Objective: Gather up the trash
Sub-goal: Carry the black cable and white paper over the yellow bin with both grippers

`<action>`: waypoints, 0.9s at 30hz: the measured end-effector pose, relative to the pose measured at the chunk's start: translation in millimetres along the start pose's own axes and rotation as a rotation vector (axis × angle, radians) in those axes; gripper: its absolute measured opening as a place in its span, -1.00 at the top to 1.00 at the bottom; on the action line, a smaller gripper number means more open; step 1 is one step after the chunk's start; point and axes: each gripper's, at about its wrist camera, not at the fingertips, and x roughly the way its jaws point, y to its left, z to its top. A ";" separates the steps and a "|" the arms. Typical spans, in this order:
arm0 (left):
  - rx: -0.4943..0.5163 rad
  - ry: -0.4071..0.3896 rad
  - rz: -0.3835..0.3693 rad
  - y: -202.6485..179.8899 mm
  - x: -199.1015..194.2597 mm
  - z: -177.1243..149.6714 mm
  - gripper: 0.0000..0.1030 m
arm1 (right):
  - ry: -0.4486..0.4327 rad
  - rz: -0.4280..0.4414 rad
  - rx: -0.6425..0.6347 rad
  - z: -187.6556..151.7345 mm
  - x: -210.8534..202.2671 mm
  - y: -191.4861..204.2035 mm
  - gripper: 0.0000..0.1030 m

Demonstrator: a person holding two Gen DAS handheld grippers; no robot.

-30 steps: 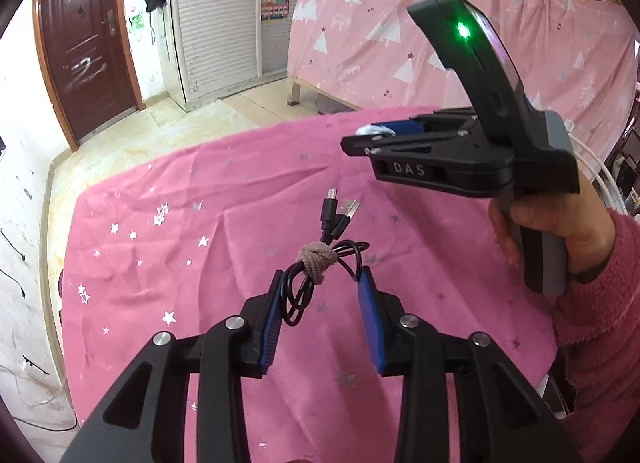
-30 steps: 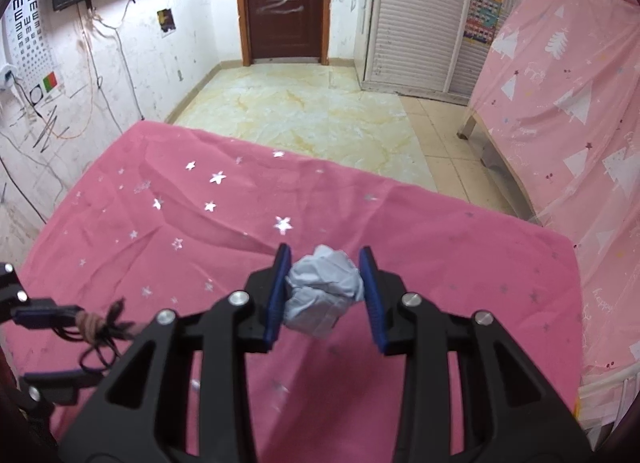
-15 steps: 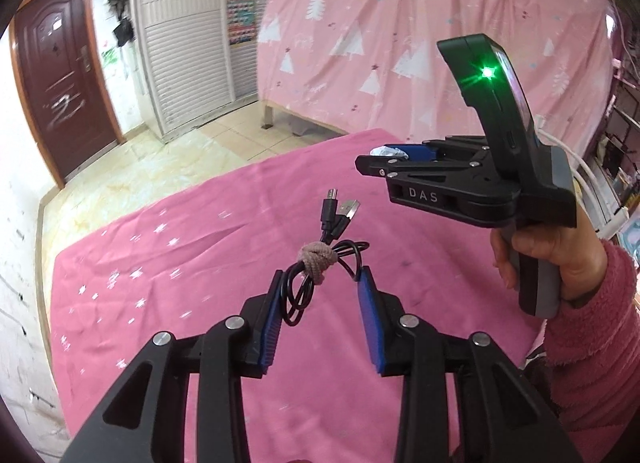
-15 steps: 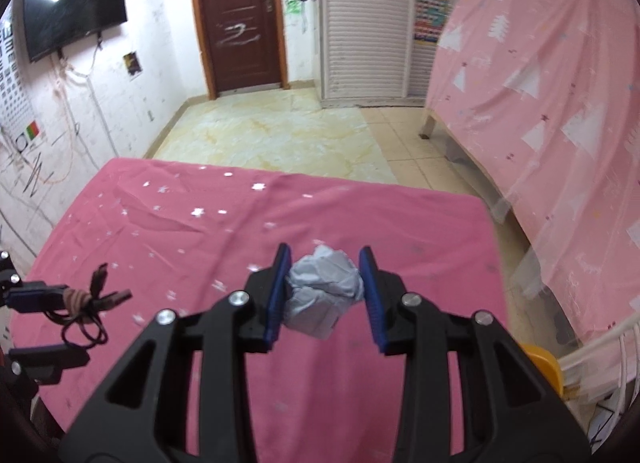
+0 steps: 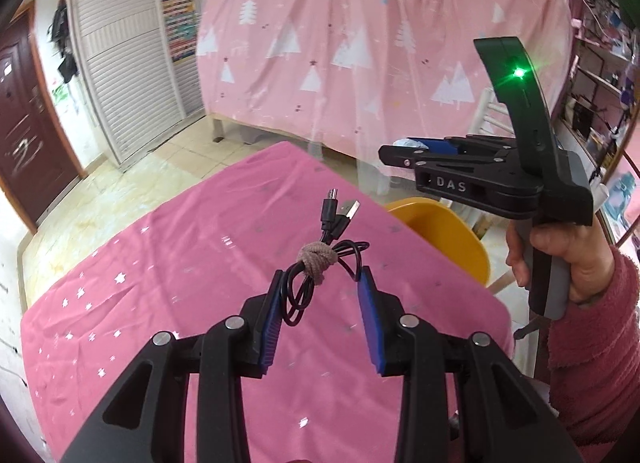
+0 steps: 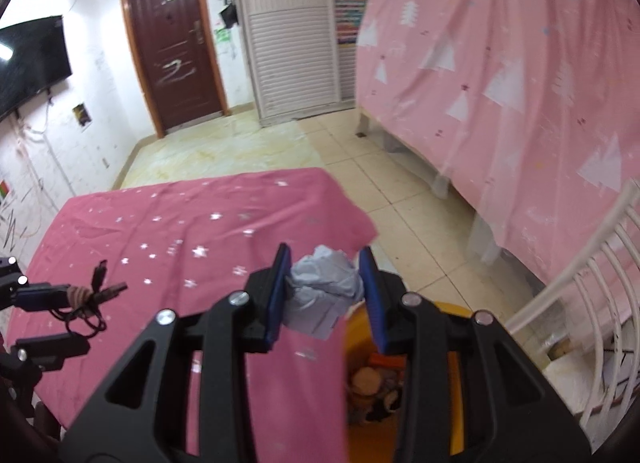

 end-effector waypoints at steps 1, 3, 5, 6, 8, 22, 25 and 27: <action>0.006 0.002 -0.004 -5.2 2.3 2.2 0.42 | -0.002 -0.007 0.012 -2.5 -2.1 -7.5 0.36; 0.018 0.004 -0.010 -14.9 6.2 6.4 0.42 | -0.005 -0.018 0.029 -7.7 -5.0 -20.8 0.36; 0.031 0.005 -0.015 -25.7 11.0 11.8 0.42 | -0.005 -0.025 0.044 -12.3 -5.6 -32.3 0.36; 0.035 0.007 -0.018 -30.2 13.5 15.1 0.42 | -0.004 -0.031 0.056 -15.6 -5.6 -39.9 0.36; 0.042 0.009 -0.020 -39.9 18.4 21.0 0.42 | 0.000 -0.036 0.074 -20.9 -4.6 -52.3 0.36; 0.007 0.069 -0.048 -97.5 88.4 68.5 0.41 | 0.071 -0.060 0.200 -76.1 13.5 -121.2 0.35; -0.007 0.084 -0.040 -107.5 104.1 74.2 0.41 | 0.083 -0.051 0.217 -84.9 17.5 -129.8 0.35; -0.018 0.097 -0.038 -111.6 114.2 78.0 0.40 | 0.091 -0.037 0.226 -90.7 19.7 -133.5 0.35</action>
